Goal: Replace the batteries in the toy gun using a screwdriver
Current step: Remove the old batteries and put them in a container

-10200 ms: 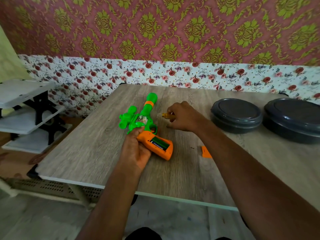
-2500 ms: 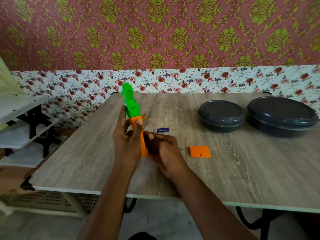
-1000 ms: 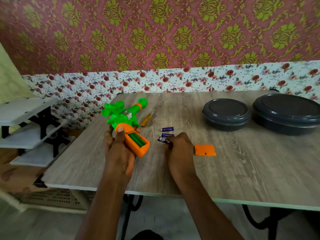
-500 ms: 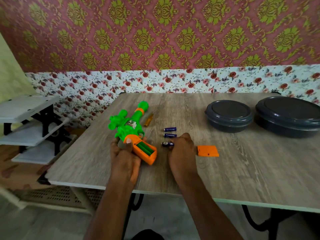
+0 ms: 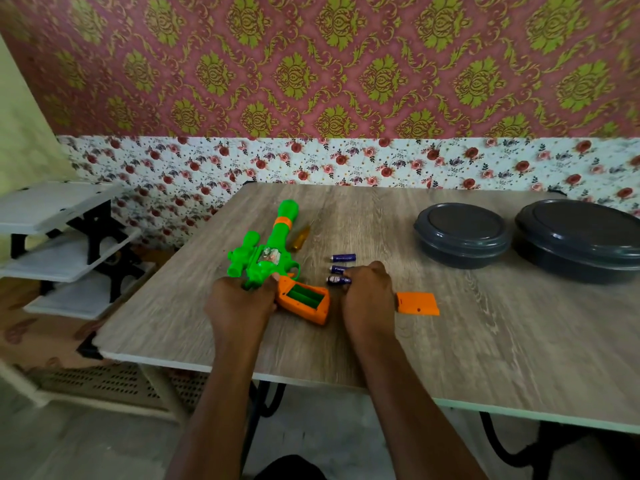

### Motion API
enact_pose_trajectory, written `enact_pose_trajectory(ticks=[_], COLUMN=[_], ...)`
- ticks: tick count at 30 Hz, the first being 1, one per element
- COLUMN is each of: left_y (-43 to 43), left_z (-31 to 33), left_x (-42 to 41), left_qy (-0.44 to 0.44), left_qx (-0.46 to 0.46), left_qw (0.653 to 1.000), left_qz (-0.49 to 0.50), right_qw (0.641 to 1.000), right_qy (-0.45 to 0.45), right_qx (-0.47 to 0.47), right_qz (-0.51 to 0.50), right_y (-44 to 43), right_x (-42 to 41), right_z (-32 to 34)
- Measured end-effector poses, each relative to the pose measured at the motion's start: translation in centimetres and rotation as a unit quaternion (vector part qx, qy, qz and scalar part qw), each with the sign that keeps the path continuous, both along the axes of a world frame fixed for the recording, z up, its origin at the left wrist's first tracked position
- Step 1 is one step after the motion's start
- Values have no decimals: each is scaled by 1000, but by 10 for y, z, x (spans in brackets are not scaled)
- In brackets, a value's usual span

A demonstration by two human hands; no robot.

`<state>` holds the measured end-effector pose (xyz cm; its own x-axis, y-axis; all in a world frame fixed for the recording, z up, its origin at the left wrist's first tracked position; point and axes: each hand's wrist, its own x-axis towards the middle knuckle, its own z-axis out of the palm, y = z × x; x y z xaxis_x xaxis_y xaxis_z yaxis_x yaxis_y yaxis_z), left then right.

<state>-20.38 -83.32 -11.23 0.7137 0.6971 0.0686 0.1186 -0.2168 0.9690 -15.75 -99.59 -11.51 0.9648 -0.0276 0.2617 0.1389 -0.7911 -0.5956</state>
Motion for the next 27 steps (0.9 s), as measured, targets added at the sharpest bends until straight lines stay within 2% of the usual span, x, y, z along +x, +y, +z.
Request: enact_pose_trajectory(ticks=[9, 16, 22, 27], left_y=[-5, -11, -53, -98], left_z=[6, 2, 10, 15], left_x=[-9, -14, -3, 29], left_qy=[9, -26, -147, -187], left_qx=[94, 223, 244, 251], left_qw=[995, 972, 958, 939], left_qz=[34, 72, -28, -143], right_qw=[1000, 999, 984, 973], right_qy=[-10, -30, -128, -217], right_qx=[14, 40, 125, 79], right_qz=[1, 15, 11, -21], right_y=[-3, -5, -32, -96], right_x=[-1, -9, -15, 11], right_z=[-2, 1, 20, 38])
